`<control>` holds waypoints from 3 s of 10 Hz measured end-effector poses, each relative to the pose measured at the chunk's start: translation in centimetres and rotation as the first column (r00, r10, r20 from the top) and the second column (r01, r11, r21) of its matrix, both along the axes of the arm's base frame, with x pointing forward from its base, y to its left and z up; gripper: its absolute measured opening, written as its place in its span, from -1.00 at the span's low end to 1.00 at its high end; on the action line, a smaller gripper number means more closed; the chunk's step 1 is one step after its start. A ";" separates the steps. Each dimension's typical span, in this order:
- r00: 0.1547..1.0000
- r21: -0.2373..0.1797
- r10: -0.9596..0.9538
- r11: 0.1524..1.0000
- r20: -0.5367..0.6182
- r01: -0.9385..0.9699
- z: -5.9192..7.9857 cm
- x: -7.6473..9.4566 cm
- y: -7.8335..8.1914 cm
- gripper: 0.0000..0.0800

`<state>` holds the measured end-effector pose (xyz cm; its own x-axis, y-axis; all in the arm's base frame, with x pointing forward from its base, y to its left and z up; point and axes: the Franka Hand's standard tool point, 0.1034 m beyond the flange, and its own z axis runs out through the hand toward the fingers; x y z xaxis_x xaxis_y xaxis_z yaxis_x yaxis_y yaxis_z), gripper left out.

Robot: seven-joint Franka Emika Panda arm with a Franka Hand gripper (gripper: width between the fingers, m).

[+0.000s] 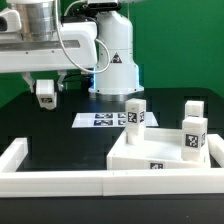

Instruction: Assemble square table

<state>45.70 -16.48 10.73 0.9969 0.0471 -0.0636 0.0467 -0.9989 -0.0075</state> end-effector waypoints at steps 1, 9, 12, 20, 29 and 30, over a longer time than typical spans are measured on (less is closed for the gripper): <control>0.999 -0.015 0.011 1.000 0.048 -0.010 0.0 0.1 -0.3 -0.27; 0.908 -0.134 -0.035 0.986 0.417 0.099 1.9 1.9 0.4 -0.27; 0.908 -0.120 -0.054 0.986 0.415 0.113 1.7 2.0 0.9 -0.27; 0.869 -0.009 -0.163 0.982 0.467 0.189 2.9 6.2 7.4 -0.27; 0.852 0.049 -0.199 0.978 0.485 0.201 3.1 9.1 11.8 -0.27; 0.851 0.055 -0.206 0.977 0.482 0.206 3.3 9.1 11.9 -0.27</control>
Offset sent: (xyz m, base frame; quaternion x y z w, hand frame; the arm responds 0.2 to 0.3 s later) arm 0.0132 0.0493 0.0089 0.0301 0.1208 0.0757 0.9893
